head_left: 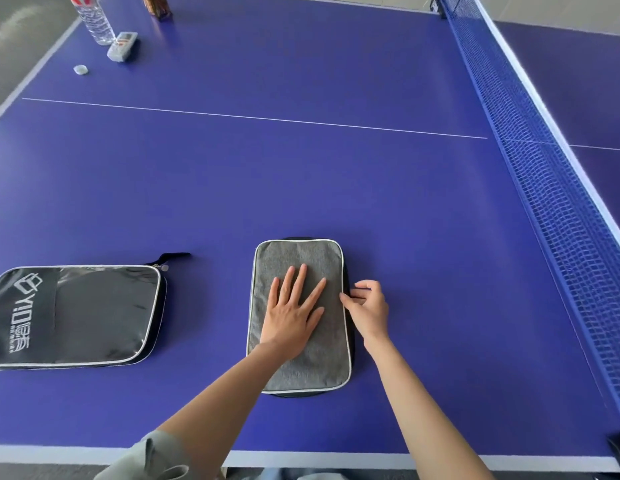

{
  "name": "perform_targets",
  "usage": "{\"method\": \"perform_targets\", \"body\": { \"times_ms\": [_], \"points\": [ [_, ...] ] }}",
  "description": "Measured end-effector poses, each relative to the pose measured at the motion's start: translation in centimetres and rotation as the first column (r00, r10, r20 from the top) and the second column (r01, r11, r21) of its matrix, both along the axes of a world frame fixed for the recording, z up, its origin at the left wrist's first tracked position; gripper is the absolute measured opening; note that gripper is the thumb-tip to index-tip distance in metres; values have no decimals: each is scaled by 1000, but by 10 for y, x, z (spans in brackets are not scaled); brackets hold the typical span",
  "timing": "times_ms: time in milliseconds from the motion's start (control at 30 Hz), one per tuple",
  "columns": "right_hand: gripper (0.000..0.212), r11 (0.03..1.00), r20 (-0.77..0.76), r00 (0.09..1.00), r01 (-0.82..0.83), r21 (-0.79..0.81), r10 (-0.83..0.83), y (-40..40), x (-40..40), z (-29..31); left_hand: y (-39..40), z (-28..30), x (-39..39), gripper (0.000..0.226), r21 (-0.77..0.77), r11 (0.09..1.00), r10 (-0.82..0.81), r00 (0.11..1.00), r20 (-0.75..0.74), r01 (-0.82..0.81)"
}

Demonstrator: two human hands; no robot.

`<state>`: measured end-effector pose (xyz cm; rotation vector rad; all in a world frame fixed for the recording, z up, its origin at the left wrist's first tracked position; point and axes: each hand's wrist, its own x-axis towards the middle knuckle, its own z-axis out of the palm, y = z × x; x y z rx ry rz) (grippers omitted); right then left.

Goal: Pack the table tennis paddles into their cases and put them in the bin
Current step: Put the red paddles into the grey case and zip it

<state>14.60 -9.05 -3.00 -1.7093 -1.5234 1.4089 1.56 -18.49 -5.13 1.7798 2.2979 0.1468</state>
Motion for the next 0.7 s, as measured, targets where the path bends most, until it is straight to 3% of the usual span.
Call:
{"method": "perform_targets", "body": {
  "times_ms": [67, 133, 200, 267, 367, 533, 567, 667, 700],
  "points": [
    [42, 952, 155, 979, -172, 252, 136, -1, -1, -2, 1, 0, 2, 54, 2, 1000, 14, 1000, 0, -14],
    [48, 771, 366, 886, -438, 463, 284, -4, -6, -4, 0, 1, 1, 54, 1, 1000, 13, 1000, 17, -13],
    [48, 652, 450, 795, -598, 466, 407, -9, -13, -7, 1, 5, -2, 52, 47, 999, 3, 995, 103, -8],
    [45, 592, 504, 731, -676, 439, 461, -15, -18, -15, -1, 13, -9, 47, 135, 990, 3, 963, 269, -41],
    [46, 598, 540, 720, -680, 425, 435, -20, -20, -24, -19, 22, -27, 37, 246, 932, 118, 864, 489, -266],
    [45, 566, 592, 686, -710, 419, 422, -18, -19, -28, -64, 16, -36, 67, 64, 941, 251, 815, 522, -331],
    [45, 569, 593, 685, -710, 414, 423, -18, -18, -29, -70, 16, -31, 71, 7, 914, 322, 734, 598, -406],
    [44, 599, 612, 685, -697, 394, 395, -22, -21, -29, -87, 20, -25, 61, -184, 772, 463, 341, 818, -608],
    [44, 607, 606, 691, -691, 392, 395, -23, -22, -29, -95, 20, -25, 55, -218, 757, 472, 284, 835, -616]
  ]
}}
